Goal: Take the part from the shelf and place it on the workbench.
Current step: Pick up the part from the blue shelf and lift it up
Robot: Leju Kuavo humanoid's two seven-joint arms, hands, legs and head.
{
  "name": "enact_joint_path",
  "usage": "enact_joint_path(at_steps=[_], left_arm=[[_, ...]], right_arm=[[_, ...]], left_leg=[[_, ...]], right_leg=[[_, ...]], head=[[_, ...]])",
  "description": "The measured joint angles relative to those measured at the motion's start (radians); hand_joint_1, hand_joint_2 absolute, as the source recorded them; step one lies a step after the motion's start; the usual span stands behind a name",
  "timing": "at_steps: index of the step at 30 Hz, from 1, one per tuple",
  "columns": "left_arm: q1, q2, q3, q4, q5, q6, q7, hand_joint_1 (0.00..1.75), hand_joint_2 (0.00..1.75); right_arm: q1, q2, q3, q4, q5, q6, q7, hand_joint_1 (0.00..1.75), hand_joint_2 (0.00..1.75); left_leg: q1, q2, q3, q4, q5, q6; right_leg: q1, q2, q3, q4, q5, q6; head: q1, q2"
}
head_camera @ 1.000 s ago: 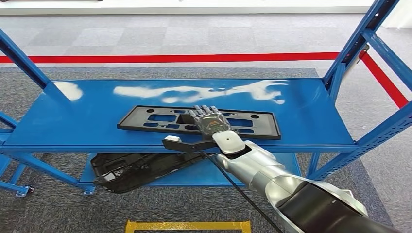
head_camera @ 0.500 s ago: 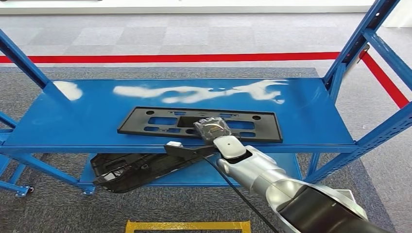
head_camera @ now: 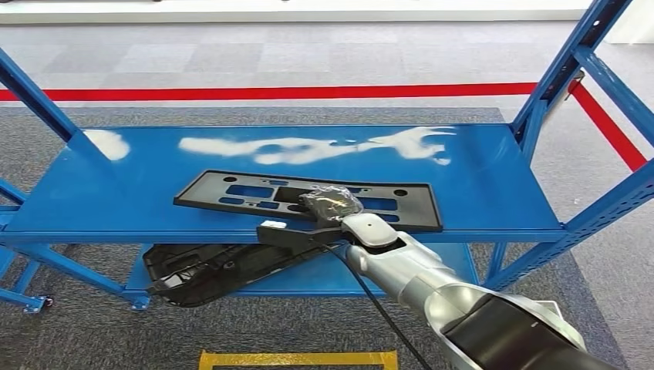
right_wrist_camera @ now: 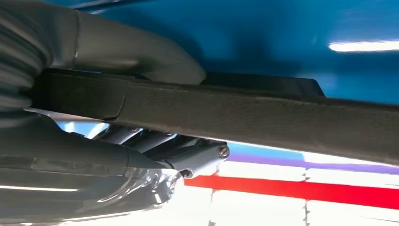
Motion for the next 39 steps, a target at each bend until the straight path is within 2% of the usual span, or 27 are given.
enact_joint_path(at_steps=[4,7,11,16,20,24,31,39], left_arm=[[0.003,0.001,0.006,0.0,0.018,0.009,-0.022,0.0,0.0],[0.006,0.002,0.015,0.0,0.032,0.013,-0.035,0.0,0.0],[0.008,0.004,0.029,0.0,0.048,0.016,-0.047,0.0,0.0],[0.007,0.009,0.039,0.0,0.05,0.019,-0.06,0.0,0.0],[0.003,0.011,0.044,0.0,0.051,0.024,-0.069,0.0,0.0],[0.005,0.014,0.048,0.0,0.052,0.025,-0.072,0.0,0.0],[0.011,0.019,0.056,0.0,0.055,0.025,-0.071,0.0,0.0],[0.012,0.024,0.058,0.0,0.052,0.025,-0.072,0.0,0.0]], right_arm=[[0.038,0.0,-0.051,-0.086,-0.192,0.112,-0.159,1.75,1.75],[0.082,-0.011,-0.069,-0.207,-0.363,0.22,-0.227,1.75,1.75],[0.142,-0.049,-0.066,-0.415,-0.649,0.384,-0.263,1.75,1.75],[0.22,-0.099,-0.042,-0.64,-0.909,0.475,-0.276,1.75,1.75],[0.289,-0.134,-0.02,-0.787,-1.006,0.486,-0.282,1.75,1.75],[0.353,-0.171,-0.011,-0.896,-1.043,0.479,-0.292,1.75,1.75],[0.468,-0.226,0.002,-1.01,-1.094,0.486,-0.303,1.75,1.75],[0.53,-0.271,-0.003,-1.133,-1.283,0.616,-0.327,1.75,1.75]], left_leg=[[0.001,0.0,0.005,0.0,-0.002,-0.001],[0.002,0.001,0.013,-0.001,-0.005,-0.001],[0.002,0.001,0.026,-0.001,-0.01,-0.001],[0.002,0.001,0.038,-0.001,-0.016,0.0],[0.002,0.001,0.037,-0.001,-0.016,0.001],[0.002,0.0,0.034,-0.001,-0.017,0.002],[0.001,0.0,0.021,-0.001,-0.017,0.002],[0.001,0.0,0.016,-0.001,-0.018,0.002]], right_leg=[[0.001,0.0,0.005,-0.001,-0.001,0.0],[0.002,0.001,0.012,-0.002,-0.003,0.0],[0.003,0.001,0.025,-0.003,-0.008,0.0],[0.003,0.001,0.038,-0.003,-0.015,0.001],[0.003,0.001,0.037,-0.003,-0.015,0.002],[0.003,0.0,0.035,-0.003,-0.017,0.004],[0.001,-0.001,0.023,-0.003,-0.017,0.005],[0.001,-0.001,0.018,-0.003,-0.017,0.005]], head=[[0.0,0.0],[0.0,0.0],[0.0,0.0],[0.0,0.0],[0.0,0.0],[0.0,0.0],[0.0,0.0],[0.0,0.0]])
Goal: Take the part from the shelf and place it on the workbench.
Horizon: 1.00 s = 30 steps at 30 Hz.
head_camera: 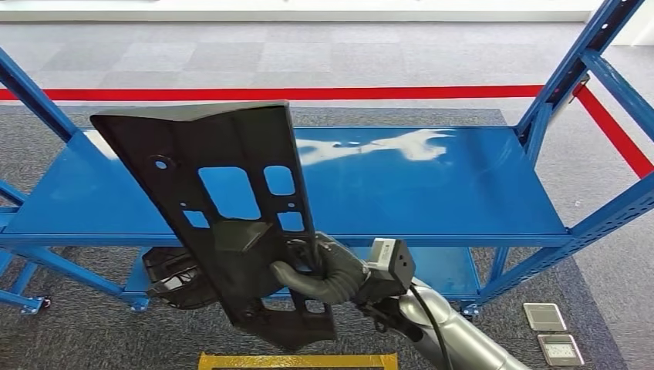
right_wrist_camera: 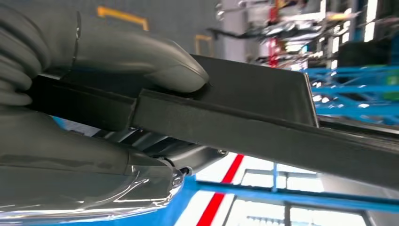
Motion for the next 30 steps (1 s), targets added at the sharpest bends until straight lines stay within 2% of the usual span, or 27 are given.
enact_joint_path(at_steps=[5,14,20,24,30], left_arm=[[0.0,0.002,0.0,0.0,0.0,0.0,-0.002,0.0,0.0],[0.0,0.002,0.001,0.0,0.0,0.002,-0.001,0.0,0.0],[-0.001,0.002,0.002,0.0,-0.003,0.003,0.001,0.0,0.0],[-0.002,0.002,0.002,0.0,-0.007,0.004,0.001,0.0,1.75],[-0.002,0.003,-0.003,0.0,-0.033,0.016,-0.018,0.0,1.75]], right_arm=[[0.026,-0.014,-0.006,-0.059,-0.024,0.015,-0.012,1.75,1.75],[0.088,-0.008,-0.044,-0.151,0.016,-0.006,-0.097,1.75,1.75],[0.107,-0.002,-0.072,-0.206,0.026,-0.012,-0.107,1.75,1.75],[0.112,-0.002,-0.077,-0.217,0.045,-0.013,-0.108,1.75,1.75],[0.115,-0.002,-0.077,-0.22,0.084,-0.031,-0.113,1.75,1.75]], left_leg=[[0.0,0.0,-0.001,0.0,0.0,0.0],[0.0,0.0,-0.001,0.0,0.0,0.0],[0.0,0.0,-0.001,0.0,0.0,0.0],[0.0,0.0,-0.001,0.0,0.0,0.0],[0.0,0.0,-0.001,0.0,0.0,0.0]], right_leg=[[0.0,0.0,-0.001,0.0,0.0,0.0],[0.0,0.0,-0.001,0.0,0.0,0.0],[0.0,0.0,-0.001,0.0,0.0,0.0],[0.0,0.0,-0.001,0.0,0.0,0.0],[0.0,0.0,-0.001,0.0,0.0,0.0]], head=[[0.0,0.0],[0.0,0.0],[0.0,0.0],[0.0,0.0],[0.0,0.0]])
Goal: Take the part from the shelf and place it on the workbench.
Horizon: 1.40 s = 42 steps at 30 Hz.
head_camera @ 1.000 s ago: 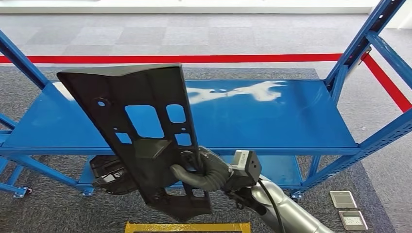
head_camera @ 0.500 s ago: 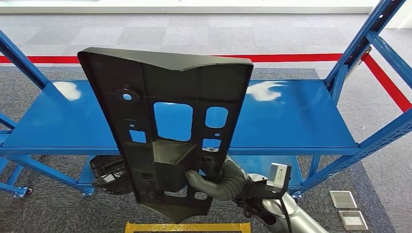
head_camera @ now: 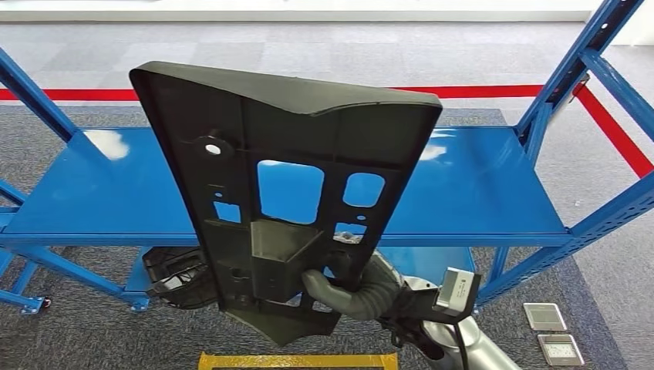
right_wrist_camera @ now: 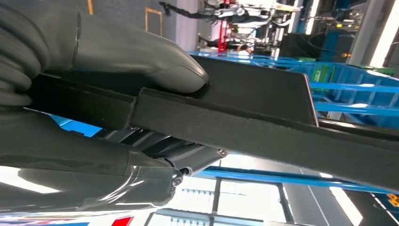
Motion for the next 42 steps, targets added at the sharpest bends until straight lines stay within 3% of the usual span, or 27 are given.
enact_joint_path(at_steps=[13,35,42], left_arm=[[0.001,0.001,-0.028,0.0,-0.02,0.11,-0.026,0.0,1.75],[0.002,0.001,-0.026,0.0,0.0,0.094,-0.028,0.0,1.75],[0.001,0.003,-0.021,0.0,0.006,0.086,-0.033,0.0,1.75]], right_arm=[[0.022,-0.004,0.001,0.0,0.078,-0.069,-0.02,1.75,1.75],[0.053,-0.006,-0.001,-0.009,0.049,-0.092,-0.028,1.75,1.75],[0.053,-0.004,-0.001,-0.009,0.054,-0.096,-0.027,1.75,1.75]], left_leg=[[0.0,0.0,0.0,0.0,0.0,0.0],[-0.002,0.0,0.0,0.001,0.0,0.0],[-0.008,0.0,-0.002,0.006,-0.002,0.006]], right_leg=[[0.0,0.0,0.0,0.0,0.0,0.0],[-0.003,0.0,0.0,-0.001,0.0,0.0],[-0.01,0.0,0.0,-0.001,0.003,0.005]], head=[[0.0,0.0],[0.0,0.0],[0.0,0.0]])
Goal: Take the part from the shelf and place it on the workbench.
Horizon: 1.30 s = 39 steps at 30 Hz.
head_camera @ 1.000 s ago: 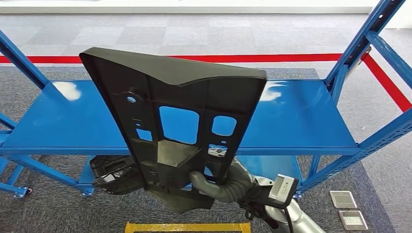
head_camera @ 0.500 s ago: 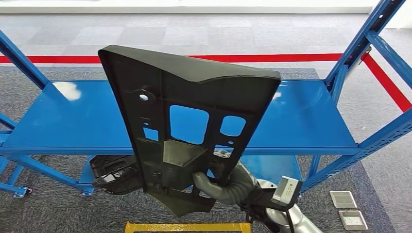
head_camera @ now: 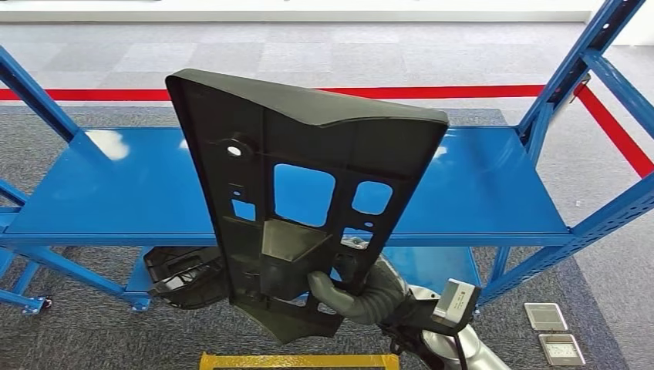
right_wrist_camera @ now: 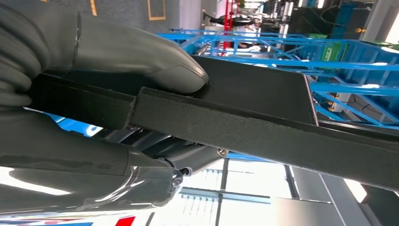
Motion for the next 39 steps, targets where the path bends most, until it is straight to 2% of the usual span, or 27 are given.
enact_joint_path(at_steps=[2,4,6,7,9,10,11,12,14,15,16,19,21,22,24,25,26,27,28,30,31,32,34,36,37,39], left_arm=[[-0.001,0.001,0.001,0.0,0.0,0.0,0.0,0.0,1.75],[-0.001,0.002,0.002,0.0,0.0,0.0,-0.001,0.0,1.75],[-0.003,0.002,0.003,0.0,0.0,-0.003,-0.001,0.0,1.75],[-0.004,0.002,0.004,0.0,0.0,-0.005,-0.001,0.0,1.75],[-0.003,0.002,0.004,0.0,0.0,-0.009,-0.001,0.0,1.75],[-0.002,0.002,0.005,0.0,0.0,-0.011,-0.001,0.0,1.75],[-0.001,0.002,0.005,0.0,0.0,-0.011,-0.001,0.0,1.75],[-0.001,0.002,0.005,0.0,0.0,-0.012,-0.001,0.0,1.75],[-0.001,0.002,0.005,0.0,-0.001,-0.013,-0.001,0.0,1.75],[-0.002,0.002,0.006,0.0,-0.002,-0.013,-0.001,0.0,1.75],[-0.003,0.002,0.006,0.0,-0.002,-0.013,-0.001,0.0,1.75],[-0.006,0.002,0.006,0.0,-0.003,-0.014,-0.001,0.0,1.75],[-0.008,0.002,0.006,0.0,-0.004,-0.015,-0.001,0.0,1.75],[-0.009,0.002,0.006,0.0,-0.004,-0.015,-0.001,0.0,1.75],[-0.01,0.002,0.006,0.0,-0.004,-0.015,-0.001,0.0,1.75],[-0.009,0.002,0.006,0.0,-0.004,-0.016,-0.001,0.0,1.75],[-0.008,0.002,0.006,0.0,-0.004,-0.017,-0.001,0.0,1.75],[-0.007,0.002,0.006,0.0,-0.004,-0.018,-0.001,0.0,1.75],[-0.007,0.002,0.006,0.0,-0.004,-0.018,-0.001,0.0,1.75],[-0.009,0.002,0.006,0.0,-0.004,-0.018,-0.001,0.0,1.75],[-0.01,0.002,0.006,0.0,-0.004,-0.018,-0.001,0.0,1.75],[-0.011,0.002,0.006,0.0,-0.004,-0.019,-0.001,0.0,1.75],[-0.011,0.002,0.006,0.0,-0.004,-0.019,-0.001,0.0,1.75],[-0.01,0.003,0.007,0.0,-0.003,-0.02,-0.001,0.0,1.75],[-0.011,0.003,0.007,0.0,-0.003,-0.02,-0.001,0.0,1.75],[-0.012,0.003,0.007,0.0,-0.003,-0.021,-0.001,0.0,1.75]], right_arm=[[0.0,0.002,0.0,0.0,0.002,-0.003,0.0,1.75,1.75],[-0.001,0.003,0.0,0.0,0.004,-0.005,0.0,1.75,1.75],[-0.002,0.004,0.0,0.0,0.007,-0.006,0.001,1.75,1.75],[-0.002,0.003,0.0,0.0,0.01,-0.007,0.001,1.75,1.75],[-0.001,0.001,0.0,0.001,0.015,-0.009,0.001,1.75,1.75],[0.001,0.0,0.0,0.002,0.017,-0.009,0.001,1.75,1.75],[0.001,-0.002,0.0,0.002,0.017,-0.01,0.001,1.75,1.75],[0.001,-0.003,0.0,0.003,0.018,-0.01,0.001,1.75,1.75],[0.001,-0.003,0.0,0.003,0.018,-0.01,0.001,1.75,1.75],[0.0,-0.004,0.0,0.003,0.019,-0.01,0.001,1.75,1.75],[0.001,-0.004,0.0,0.003,0.021,-0.011,0.001,1.75,1.75],[0.001,-0.005,0.0,0.003,0.024,-0.016,0.001,1.75,1.75],[0.0,-0.005,0.0,0.002,0.026,-0.018,0.001,1.75,1.75],[-0.001,-0.005,0.0,0.002,0.027,-0.019,0.001,1.75,1.75],[0.0,-0.004,0.0,0.002,0.028,-0.021,0.001,1.75,1.75],[0.0,-0.004,0.0,0.002,0.029,-0.022,0.001,1.75,1.75],[0.0,-0.004,0.0,0.002,0.029,-0.022,0.001,1.75,1.75],[0.0,-0.004,0.0,0.002,0.03,-0.023,0.001,1.75,1.75],[0.0,-0.004,0.0,0.002,0.03,-0.023,0.001,1.75,1.75],[-0.001,-0.004,0.0,0.002,0.03,-0.023,0.001,1.75,1.75],[-0.002,-0.004,0.0,0.002,0.03,-0.023,0.001,1.75,1.75],[-0.002,-0.004,0.0,0.002,0.031,-0.023,0.001,1.75,1.75],[-0.003,-0.004,0.0,0.002,0.031,-0.024,0.001,1.75,1.75],[-0.005,-0.005,0.0,0.002,0.032,-0.025,0.001,1.75,1.75],[-0.005,-0.005,0.0,0.002,0.032,-0.025,0.001,1.75,1.75],[-0.006,-0.006,0.0,0.004,0.032,-0.026,0.001,1.75,1.75]], left_leg=[[-0.002,0.0,-0.002,0.003,0.0,0.005],[0.0,0.0,-0.001,-0.005,0.009,0.017],[0.005,0.002,0.002,-0.021,0.024,0.03],[0.008,0.004,0.003,-0.027,0.028,0.033],[0.008,0.005,0.001,-0.027,0.029,0.034],[0.007,0.005,0.001,-0.027,0.029,0.034],[0.007,0.005,0.002,-0.026,0.028,0.033],[0.008,0.005,0.004,-0.026,0.026,0.031],[0.011,0.003,0.009,-0.022,0.018,0.023],[0.01,0.002,0.008,-0.016,0.013,0.017],[0.009,0.001,0.006,-0.011,0.008,0.011],[0.008,0.0,-0.003,-0.005,0.004,0.001],[0.011,0.0,-0.012,0.017,-0.013,-0.005],[0.012,0.0,-0.029,0.053,-0.035,-0.01],[0.015,0.0,-0.095,0.183,-0.094,-0.018],[0.015,0.0,-0.128,0.243,-0.112,-0.019],[0.015,0.0,-0.151,0.279,-0.113,-0.02],[0.015,0.0,-0.155,0.274,-0.093,-0.018],[0.015,0.0,-0.142,0.231,-0.057,-0.015],[0.013,0.0,-0.094,0.104,0.02,-0.006],[0.01,0.0,-0.077,0.057,0.042,-0.002],[0.008,0.0,-0.07,0.033,0.048,0.002],[0.006,0.0,-0.071,0.023,0.046,0.007],[0.01,0.002,-0.072,0.017,0.055,0.016],[0.012,0.003,-0.074,0.013,0.06,0.022],[0.012,0.007,-0.082,0.012,0.068,0.031]], right_leg=[[-0.002,0.0,0.0,-0.002,0.003,0.006],[-0.003,0.0,0.002,-0.007,0.006,0.014],[0.0,0.0,-0.006,0.014,-0.015,0.018],[0.002,-0.001,-0.022,0.054,-0.042,0.017],[0.004,-0.001,-0.075,0.177,-0.103,0.017],[0.005,-0.001,-0.098,0.23,-0.118,0.017],[0.005,-0.001,-0.107,0.251,-0.115,0.018],[0.005,-0.001,-0.1,0.237,-0.094,0.018],[0.006,-0.001,-0.045,0.117,-0.027,0.017],[0.007,-0.001,-0.019,0.06,-0.007,0.014],[0.008,0.0,-0.003,0.021,0.001,0.009],[0.013,0.001,-0.002,0.005,-0.01,-0.011],[0.011,-0.002,0.0,0.004,-0.012,-0.022],[0.01,-0.004,0.001,0.003,-0.012,-0.027],[0.01,-0.009,0.002,0.003,-0.014,-0.033],[0.01,-0.01,0.002,0.003,-0.014,-0.033],[0.01,-0.01,0.002,0.003,-0.015,-0.033],[0.011,-0.009,0.004,0.003,-0.015,-0.033],[0.011,-0.008,0.006,0.003,-0.016,-0.033],[0.013,-0.007,0.009,0.003,-0.017,-0.03],[0.013,-0.006,0.008,0.004,-0.017,-0.027],[0.014,-0.006,0.005,0.004,-0.016,-0.022],[0.014,-0.005,0.0,0.003,-0.009,-0.01],[0.014,-0.005,-0.003,0.014,-0.024,0.0],[0.015,-0.005,-0.01,0.039,-0.048,0.003],[0.016,-0.004,-0.046,0.146,-0.124,0.004]], head=[[0.0,0.0],[0.0,0.0],[0.0,0.0],[0.001,0.0],[0.001,0.0],[0.001,0.0],[0.001,0.0],[0.001,0.0],[0.001,0.0],[0.001,0.0],[0.001,0.0],[0.0,0.0],[-0.001,0.0],[-0.001,0.0],[-0.001,0.0],[-0.001,0.0],[-0.001,0.0],[-0.001,0.0],[-0.001,0.0],[-0.001,0.0],[-0.001,0.0],[-0.001,0.0],[0.0,0.0],[0.0,0.0],[0.0,0.0],[0.0,0.0]])
